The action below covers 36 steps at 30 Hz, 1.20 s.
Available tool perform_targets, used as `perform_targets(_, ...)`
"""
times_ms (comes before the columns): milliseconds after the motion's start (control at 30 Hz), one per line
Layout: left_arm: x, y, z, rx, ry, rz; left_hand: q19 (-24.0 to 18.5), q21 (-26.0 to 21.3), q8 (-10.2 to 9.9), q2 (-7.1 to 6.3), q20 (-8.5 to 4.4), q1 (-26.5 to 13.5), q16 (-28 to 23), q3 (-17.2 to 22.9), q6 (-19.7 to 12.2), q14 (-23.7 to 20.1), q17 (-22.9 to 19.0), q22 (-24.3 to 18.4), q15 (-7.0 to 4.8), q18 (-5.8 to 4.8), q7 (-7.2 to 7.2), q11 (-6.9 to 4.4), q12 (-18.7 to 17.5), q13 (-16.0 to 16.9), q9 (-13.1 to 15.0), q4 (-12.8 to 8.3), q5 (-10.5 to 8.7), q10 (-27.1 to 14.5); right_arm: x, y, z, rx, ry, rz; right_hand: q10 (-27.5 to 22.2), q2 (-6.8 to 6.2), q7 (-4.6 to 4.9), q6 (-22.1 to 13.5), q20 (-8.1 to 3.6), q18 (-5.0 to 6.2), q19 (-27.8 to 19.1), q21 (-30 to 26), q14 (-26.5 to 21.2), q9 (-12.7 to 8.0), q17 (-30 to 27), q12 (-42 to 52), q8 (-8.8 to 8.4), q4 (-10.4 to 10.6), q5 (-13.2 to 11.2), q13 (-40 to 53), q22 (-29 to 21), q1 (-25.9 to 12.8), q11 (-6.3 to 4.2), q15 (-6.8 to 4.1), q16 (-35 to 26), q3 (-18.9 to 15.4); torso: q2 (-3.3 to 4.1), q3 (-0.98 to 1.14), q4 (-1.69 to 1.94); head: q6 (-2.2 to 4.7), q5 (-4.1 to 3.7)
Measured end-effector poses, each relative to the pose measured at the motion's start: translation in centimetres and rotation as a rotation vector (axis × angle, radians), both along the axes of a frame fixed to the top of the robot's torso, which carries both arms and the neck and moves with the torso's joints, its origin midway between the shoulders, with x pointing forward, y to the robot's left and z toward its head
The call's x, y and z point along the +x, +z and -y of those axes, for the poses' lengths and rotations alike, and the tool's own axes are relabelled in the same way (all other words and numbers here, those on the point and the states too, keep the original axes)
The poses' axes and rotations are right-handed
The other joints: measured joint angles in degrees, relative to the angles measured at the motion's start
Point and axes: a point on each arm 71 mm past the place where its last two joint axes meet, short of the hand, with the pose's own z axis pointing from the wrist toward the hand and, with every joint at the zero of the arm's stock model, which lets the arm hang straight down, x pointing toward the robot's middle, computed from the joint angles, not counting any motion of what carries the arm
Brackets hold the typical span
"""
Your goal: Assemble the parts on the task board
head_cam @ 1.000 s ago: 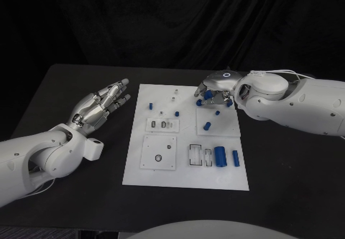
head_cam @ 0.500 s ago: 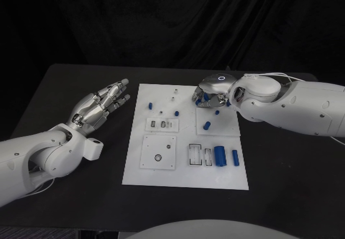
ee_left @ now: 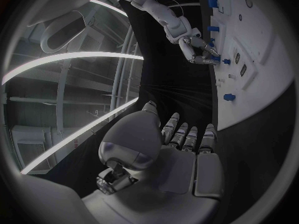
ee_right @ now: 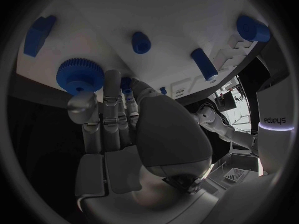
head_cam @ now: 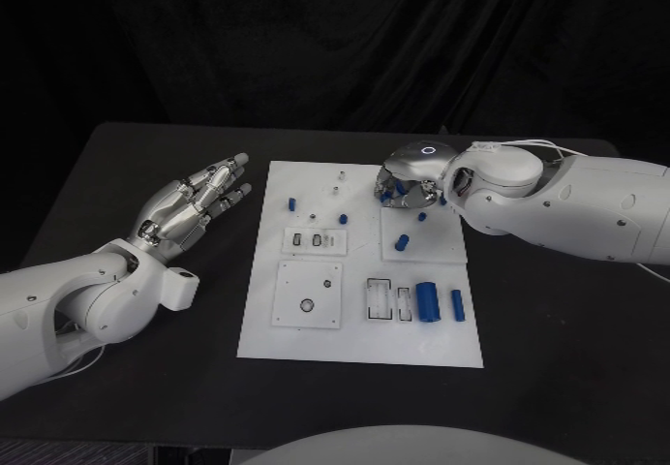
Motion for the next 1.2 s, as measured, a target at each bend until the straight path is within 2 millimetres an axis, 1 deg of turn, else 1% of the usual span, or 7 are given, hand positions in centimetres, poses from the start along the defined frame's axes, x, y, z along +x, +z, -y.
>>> perform_targets(233,0.0,0.0,-0.1,0.001,0.001,-0.001,0.0,0.1,0.0,-0.01,0.16,0.5,0.0,0.2,0.9,-0.1,0.0,0.0,0.29,0.00,0.89,0.00,0.0,0.0,0.1,-0.2,0.72,0.0,-0.2,0.3,0.3,0.025,0.008,0.029,0.6,0.37,0.32,0.3,-0.46,0.00,0.1,0.7,0.2,1.3,0.2,-0.1,0.11,-1.1,-3.7,0.0,1.3,1.5,0.61,-0.47,0.0,1.5,0.04,0.06,-0.03,0.50,0.45)
perform_targets(467,0.0,0.0,-0.2,0.001,0.002,-0.001,0.0,0.1,0.0,-0.24,0.16,0.7,0.0,0.5,1.2,-0.1,0.0,0.0,0.29,0.00,1.22,0.00,0.0,0.0,0.1,-0.2,1.06,0.0,0.3,3.0,-1.0,0.049,0.037,0.100,0.8,0.58,1.00,-0.2,-0.46,0.00,0.1,0.7,0.2,1.9,0.2,-1.0,-0.02,-1.1,-6.0,0.0,1.6,1.8,0.81,-0.47,0.0,1.9,0.07,0.10,-0.03,0.73,0.79)
perform_targets(733,0.3,-0.2,0.3,0.001,-0.006,-0.001,0.0,0.1,0.0,-0.09,0.16,1.1,0.0,0.5,1.4,-0.1,0.0,0.0,0.29,0.00,1.42,-0.21,0.0,0.1,0.1,-0.2,1.59,0.2,1.5,4.2,-3.4,0.054,0.068,0.146,0.8,0.58,1.24,-0.4,-0.67,0.01,-0.1,0.7,0.0,2.0,0.1,-1.4,-0.41,-0.9,-6.2,0.0,1.5,1.8,0.81,-0.63,0.0,2.2,0.10,0.14,-0.03,0.95,0.85)
perform_targets(900,0.4,-0.2,0.4,0.002,-0.009,-0.001,0.0,0.1,0.0,-0.02,0.15,1.5,0.0,0.6,1.4,-0.1,0.0,0.0,0.29,0.00,1.42,-0.21,0.0,0.1,0.2,-0.3,1.82,0.2,2.5,4.2,-4.8,0.043,0.074,0.155,0.8,0.56,1.44,-0.6,-0.67,0.00,-0.1,0.7,0.0,2.0,0.1,-1.6,-0.42,-0.9,-6.4,0.0,1.6,1.7,0.81,-0.63,0.0,2.2,0.14,0.14,0.06,0.93,1.03)
perform_targets(1033,0.5,-0.3,0.5,0.002,-0.011,-0.001,0.0,0.1,0.0,-0.02,0.15,1.5,0.0,0.6,1.4,-0.1,0.0,0.0,0.29,0.01,1.42,-0.21,0.0,0.1,0.2,-0.3,1.82,0.2,3.0,3.9,-5.8,0.038,0.078,0.153,0.8,0.40,1.13,-0.9,-0.67,0.01,-0.1,0.7,0.0,2.1,0.1,-1.9,-0.67,-0.8,-6.8,0.0,1.6,1.6,0.81,-0.63,-0.2,2.4,0.15,0.09,0.18,0.91,1.26)
perform_targets(1100,0.5,-0.3,0.6,0.001,-0.012,-0.001,0.0,0.1,0.0,-0.02,0.15,1.5,0.0,0.6,1.5,-0.1,0.0,0.0,0.29,0.00,1.55,-0.21,0.0,0.1,0.2,-0.3,2.07,0.2,3.2,3.8,-6.1,0.035,0.078,0.153,0.8,0.17,1.33,-1.1,-0.67,0.01,-0.1,0.7,0.0,2.1,0.1,-1.9,-0.67,-0.6,-6.8,0.0,1.6,1.4,0.81,-0.63,-0.2,2.2,0.18,0.09,0.20,0.99,1.30)
perform_targets(1200,0.5,-0.3,0.6,0.001,-0.014,-0.001,0.0,0.1,0.0,-0.02,0.15,1.5,0.0,0.8,1.8,-0.1,0.0,0.0,0.29,0.01,1.83,-0.21,0.0,0.1,0.2,-0.2,2.10,0.2,3.5,3.7,-6.6,0.031,0.080,0.152,0.8,-0.04,1.16,-1.4,-0.88,0.01,-0.3,0.7,-0.2,2.2,0.1,-2.2,-0.99,-0.5,-6.9,0.0,1.5,1.1,0.81,-0.82,-0.2,2.2,0.22,0.11,0.24,1.07,1.31)
